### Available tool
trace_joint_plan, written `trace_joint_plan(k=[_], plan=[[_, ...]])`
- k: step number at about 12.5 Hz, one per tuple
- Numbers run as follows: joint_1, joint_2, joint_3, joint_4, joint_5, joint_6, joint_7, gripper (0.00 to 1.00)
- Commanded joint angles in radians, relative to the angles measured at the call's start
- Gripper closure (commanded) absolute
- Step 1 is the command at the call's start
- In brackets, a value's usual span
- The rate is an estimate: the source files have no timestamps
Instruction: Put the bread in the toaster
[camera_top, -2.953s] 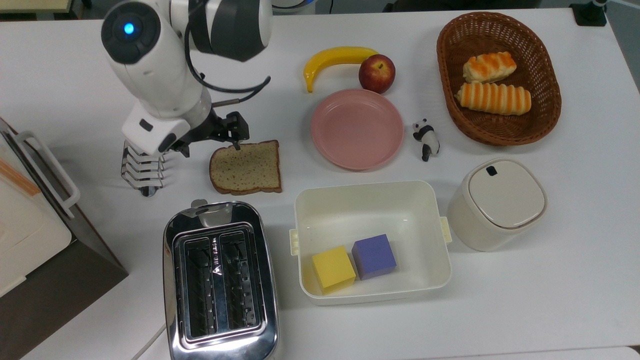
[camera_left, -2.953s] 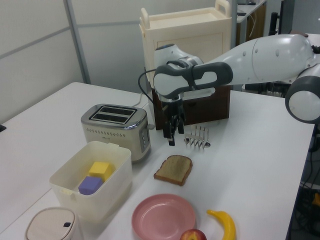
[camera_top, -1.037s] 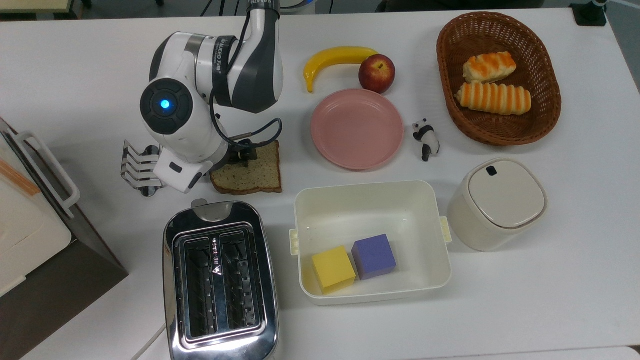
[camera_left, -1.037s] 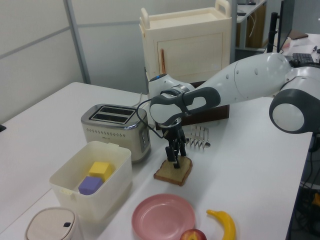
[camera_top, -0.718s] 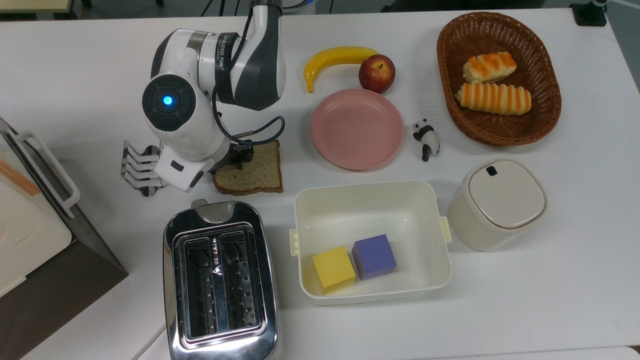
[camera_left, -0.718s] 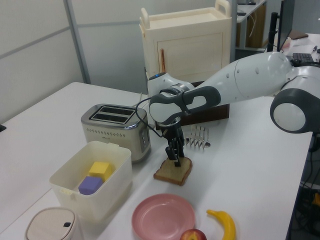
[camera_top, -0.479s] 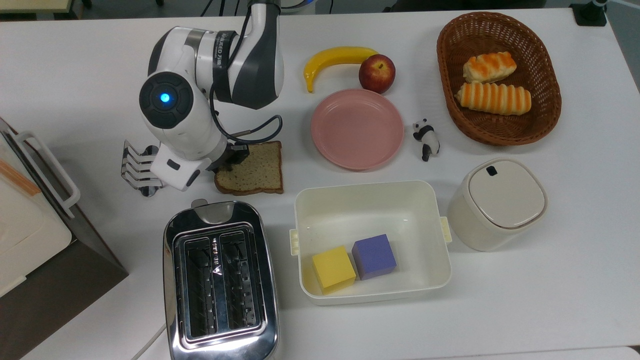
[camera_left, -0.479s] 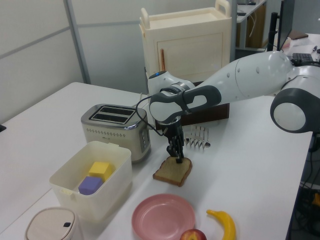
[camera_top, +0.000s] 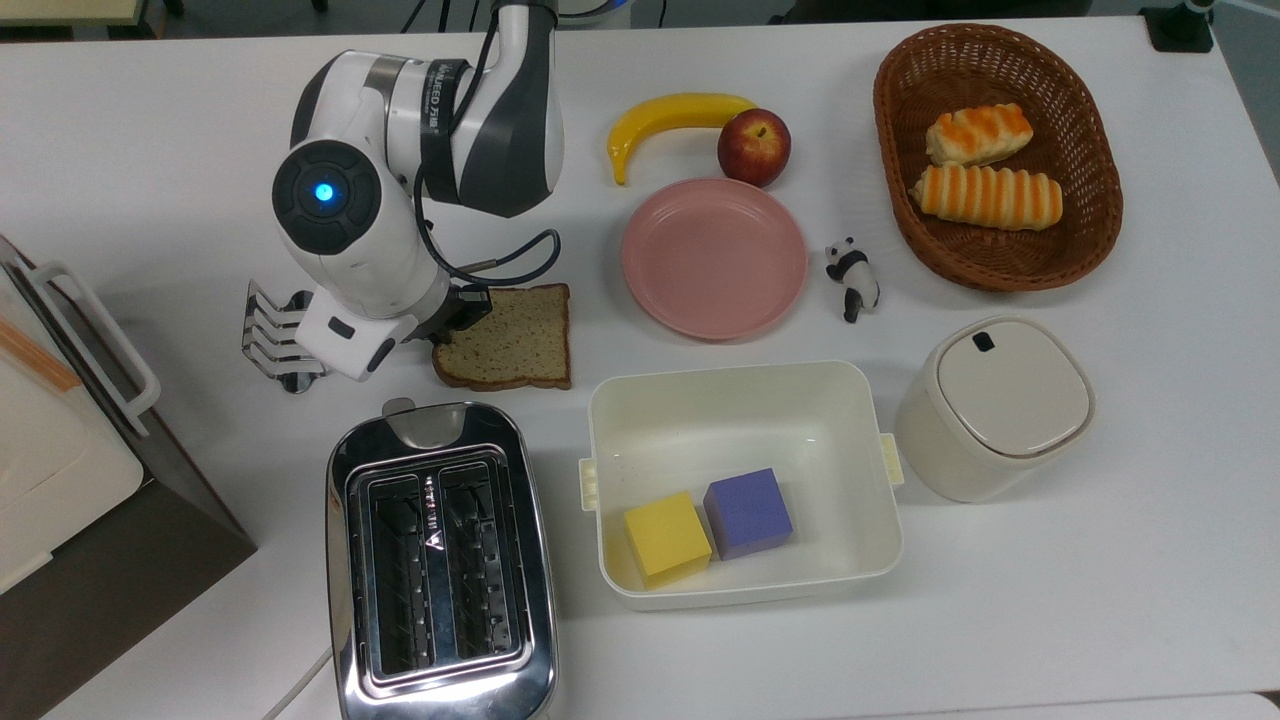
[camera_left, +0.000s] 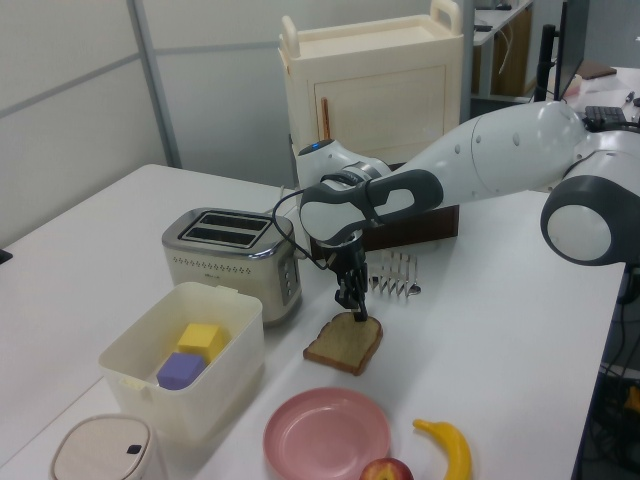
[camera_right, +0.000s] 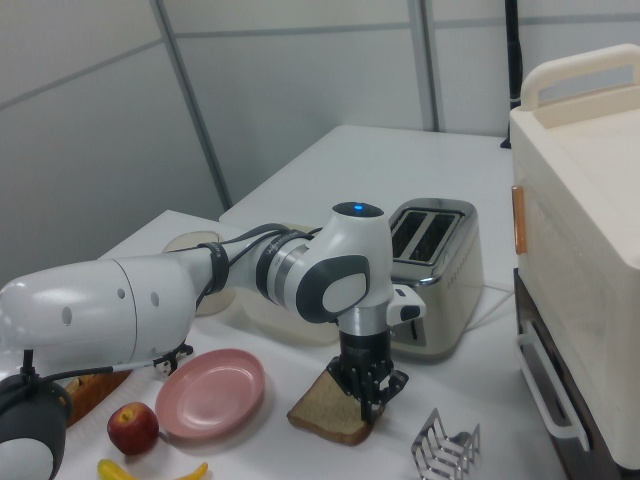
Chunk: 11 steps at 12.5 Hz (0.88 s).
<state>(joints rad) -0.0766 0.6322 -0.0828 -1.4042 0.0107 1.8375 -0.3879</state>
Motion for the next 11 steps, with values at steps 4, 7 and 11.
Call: trace_joint_plan(k=[4, 7, 11], plan=[[0.014, -0.101, -0.003, 0.001, 0.012, 0.016, 0.003, 1.0], [0.02, -0.149, 0.002, 0.005, 0.014, 0.016, 0.004, 1.0], [0.02, -0.195, 0.002, 0.013, 0.006, 0.016, 0.004, 1.0]])
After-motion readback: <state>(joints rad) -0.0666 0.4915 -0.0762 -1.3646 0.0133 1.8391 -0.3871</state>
